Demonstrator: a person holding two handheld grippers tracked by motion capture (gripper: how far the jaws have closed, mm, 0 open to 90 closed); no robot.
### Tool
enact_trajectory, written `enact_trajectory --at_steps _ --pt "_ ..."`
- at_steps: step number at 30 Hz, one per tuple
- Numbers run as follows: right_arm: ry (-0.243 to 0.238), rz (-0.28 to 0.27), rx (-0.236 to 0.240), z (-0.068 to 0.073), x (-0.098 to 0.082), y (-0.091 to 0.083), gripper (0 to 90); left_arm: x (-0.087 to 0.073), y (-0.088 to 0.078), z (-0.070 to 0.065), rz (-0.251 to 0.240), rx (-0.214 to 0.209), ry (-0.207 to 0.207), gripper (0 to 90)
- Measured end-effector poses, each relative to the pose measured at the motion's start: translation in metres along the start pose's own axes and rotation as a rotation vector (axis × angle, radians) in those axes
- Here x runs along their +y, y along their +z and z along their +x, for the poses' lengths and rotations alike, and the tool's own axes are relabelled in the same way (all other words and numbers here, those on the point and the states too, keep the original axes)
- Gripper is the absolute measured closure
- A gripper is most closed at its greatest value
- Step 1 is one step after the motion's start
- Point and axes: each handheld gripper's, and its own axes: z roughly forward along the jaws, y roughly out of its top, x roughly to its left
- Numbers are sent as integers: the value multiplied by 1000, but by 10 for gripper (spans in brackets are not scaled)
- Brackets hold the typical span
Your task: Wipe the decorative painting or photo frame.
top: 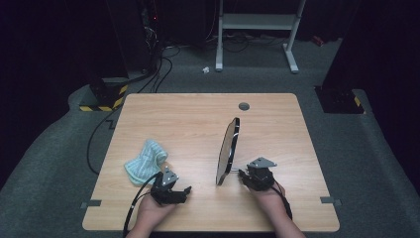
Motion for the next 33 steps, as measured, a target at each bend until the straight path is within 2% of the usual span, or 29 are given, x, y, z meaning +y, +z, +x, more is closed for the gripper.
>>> enact_trajectory --at_steps 7,9,13,16,18,22,33 --pt "7 -7 -5 0 0 0 560 0 0 0 0 0 -1 197" --pt "-13 -45 -11 4 -1 -7 551 0 0 0 0 0 0 197" --pt "-26 -92 24 14 -1 -22 498 0 0 0 0 -3 0 199" --pt "-27 -89 62 23 -6 -28 465 1 1 0 -1 -4 3 200" --pt "-26 -86 72 28 -9 -30 445 2 2 0 -1 -4 0 204" --pt "-8 -100 117 37 -13 -37 401 4 4 1 -3 -4 2 211" --pt "-21 -151 171 63 -13 -51 345 5 6 1 -4 -6 1 223"
